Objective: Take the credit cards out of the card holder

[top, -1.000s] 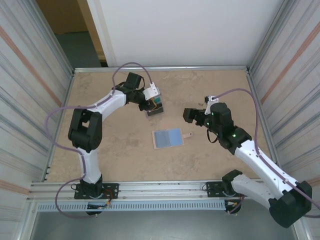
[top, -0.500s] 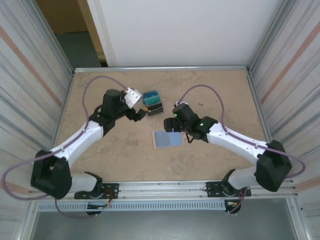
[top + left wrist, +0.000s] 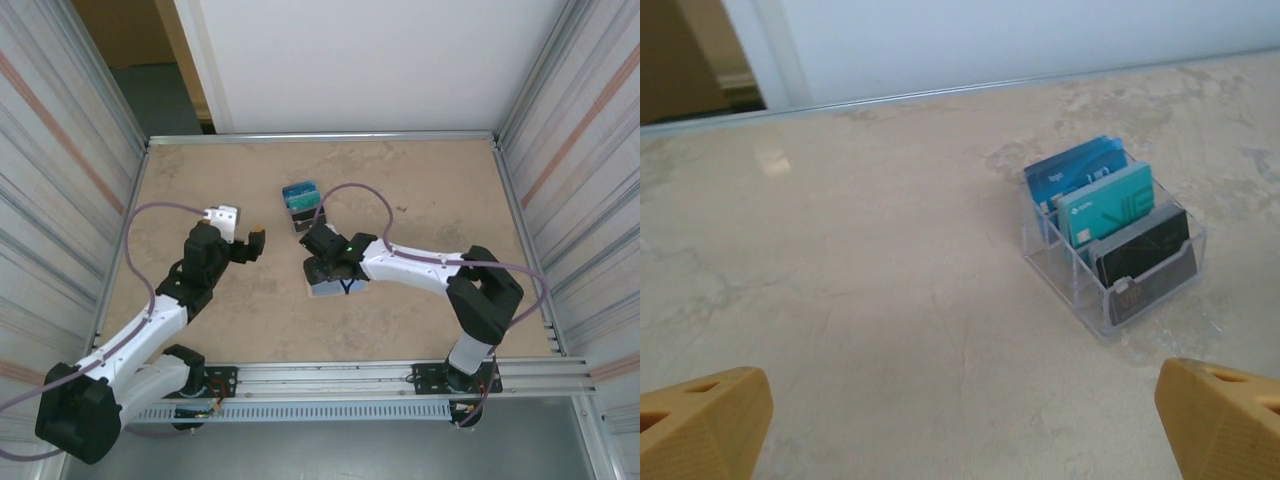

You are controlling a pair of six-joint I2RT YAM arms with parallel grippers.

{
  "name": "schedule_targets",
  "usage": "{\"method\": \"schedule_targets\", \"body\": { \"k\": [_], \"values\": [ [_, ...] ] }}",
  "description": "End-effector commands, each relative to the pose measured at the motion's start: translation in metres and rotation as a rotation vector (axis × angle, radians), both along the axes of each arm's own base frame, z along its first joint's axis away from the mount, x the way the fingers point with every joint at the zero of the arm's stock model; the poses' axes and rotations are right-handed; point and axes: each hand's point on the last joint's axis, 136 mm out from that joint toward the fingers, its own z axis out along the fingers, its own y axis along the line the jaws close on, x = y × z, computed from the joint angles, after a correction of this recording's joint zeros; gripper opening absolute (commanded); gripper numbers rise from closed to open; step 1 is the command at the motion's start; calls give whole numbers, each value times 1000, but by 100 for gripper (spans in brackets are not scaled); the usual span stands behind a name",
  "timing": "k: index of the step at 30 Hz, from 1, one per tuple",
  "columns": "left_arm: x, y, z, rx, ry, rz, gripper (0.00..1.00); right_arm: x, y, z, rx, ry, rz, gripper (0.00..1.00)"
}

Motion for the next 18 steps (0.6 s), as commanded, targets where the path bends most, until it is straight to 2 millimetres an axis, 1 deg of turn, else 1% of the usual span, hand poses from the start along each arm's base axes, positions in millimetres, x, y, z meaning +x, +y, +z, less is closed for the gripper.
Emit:
{"method": "schedule_targets", "body": {
  "k": [1, 7, 11, 18],
  "values": [
    [-1, 14, 5, -116, -26, 94, 99, -3, 5, -7, -39, 34, 18, 63],
    [-5, 18, -8, -167, 13, 128, 99, 1, 2, -26, -111, 52, 10, 63],
    [-6, 15, -15, -201, 32, 128, 99, 0, 2, -38, -138, 70, 15, 63],
    [-5, 13, -18, -197, 47, 123, 99, -1, 1, -47, -157, 83, 17, 64]
  ]
}}
